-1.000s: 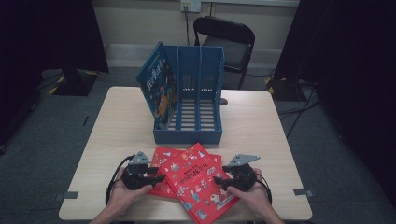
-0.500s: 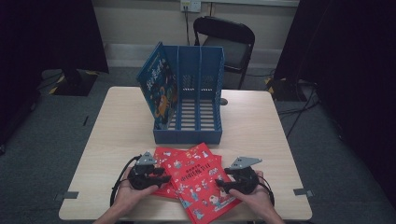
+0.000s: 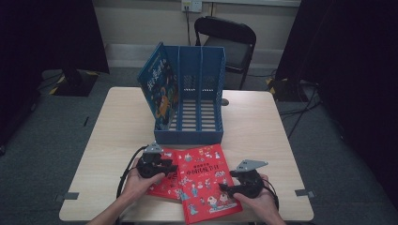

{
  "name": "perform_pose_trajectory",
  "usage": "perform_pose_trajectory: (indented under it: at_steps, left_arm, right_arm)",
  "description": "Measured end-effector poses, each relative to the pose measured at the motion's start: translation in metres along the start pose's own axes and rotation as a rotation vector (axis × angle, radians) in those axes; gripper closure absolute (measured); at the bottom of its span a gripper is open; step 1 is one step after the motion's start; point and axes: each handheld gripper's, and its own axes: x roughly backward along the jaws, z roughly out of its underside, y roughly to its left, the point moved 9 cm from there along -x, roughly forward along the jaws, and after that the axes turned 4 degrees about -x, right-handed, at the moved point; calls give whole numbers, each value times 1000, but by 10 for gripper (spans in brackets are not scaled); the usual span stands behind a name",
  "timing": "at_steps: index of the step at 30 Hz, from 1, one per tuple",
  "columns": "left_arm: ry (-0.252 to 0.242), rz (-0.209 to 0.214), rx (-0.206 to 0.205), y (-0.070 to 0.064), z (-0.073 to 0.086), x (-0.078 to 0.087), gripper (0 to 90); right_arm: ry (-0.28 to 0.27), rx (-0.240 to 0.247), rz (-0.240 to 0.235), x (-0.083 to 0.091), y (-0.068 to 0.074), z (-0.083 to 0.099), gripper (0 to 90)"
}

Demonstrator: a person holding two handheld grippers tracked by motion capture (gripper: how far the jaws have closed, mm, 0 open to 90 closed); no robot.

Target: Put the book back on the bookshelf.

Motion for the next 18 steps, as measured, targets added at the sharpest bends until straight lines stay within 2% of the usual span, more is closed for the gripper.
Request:
perform_pose_trajectory:
  at_steps: [3,5,9,13,15,17,18]
  left_arm:
    - [-8,-3,-12,1,-2,-3,580]
    - [-11,-32,-28,2,-2,-3,546]
    - [-14,-39,-25,3,-2,-3,533]
    - [-25,0,0,-5,1,-1,484]
    - [-42,-1,-19,-10,5,1,468]
    - [-17,27,-24,-17,7,3,435]
    - [-15,40,-13,-21,7,2,423]
  right_arm:
    - [-3,-6,3,-7,-8,-8,284]
    - [-1,-23,-2,-12,-14,-13,270]
    - [-5,-49,3,-24,-22,-23,198]
    - [-23,-53,8,-29,-23,-26,174]
    - [-33,-63,3,-29,-23,-25,171]
    - [-36,-72,-5,-29,-22,-23,155]
    - [-31,-74,-13,-29,-21,-22,139]
